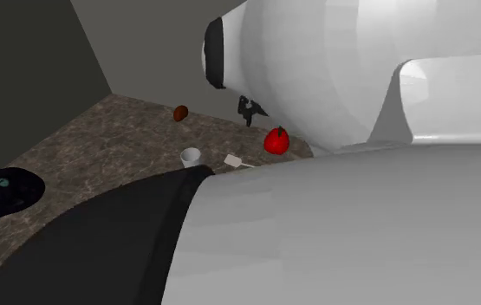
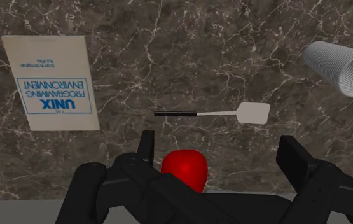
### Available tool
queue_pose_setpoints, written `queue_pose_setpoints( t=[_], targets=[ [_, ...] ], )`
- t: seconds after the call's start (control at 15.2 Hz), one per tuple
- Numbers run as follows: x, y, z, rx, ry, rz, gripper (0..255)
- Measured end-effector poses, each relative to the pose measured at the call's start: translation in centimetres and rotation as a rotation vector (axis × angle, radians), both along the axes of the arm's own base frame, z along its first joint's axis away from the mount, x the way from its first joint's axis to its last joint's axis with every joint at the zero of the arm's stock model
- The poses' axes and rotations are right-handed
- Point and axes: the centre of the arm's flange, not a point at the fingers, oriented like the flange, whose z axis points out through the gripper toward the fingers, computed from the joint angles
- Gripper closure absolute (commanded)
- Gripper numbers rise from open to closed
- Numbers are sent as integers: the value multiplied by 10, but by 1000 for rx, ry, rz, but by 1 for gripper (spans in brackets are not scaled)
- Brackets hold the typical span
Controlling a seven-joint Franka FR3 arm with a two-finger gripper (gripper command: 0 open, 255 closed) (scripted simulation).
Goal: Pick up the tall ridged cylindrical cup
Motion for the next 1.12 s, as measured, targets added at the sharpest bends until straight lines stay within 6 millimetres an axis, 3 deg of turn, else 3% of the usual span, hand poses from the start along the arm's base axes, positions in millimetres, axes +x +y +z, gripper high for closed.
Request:
queue_pose_setpoints(
  t=[1.12],
  targets=[
    [55,150,-148,33,56,65,0]
  ],
)
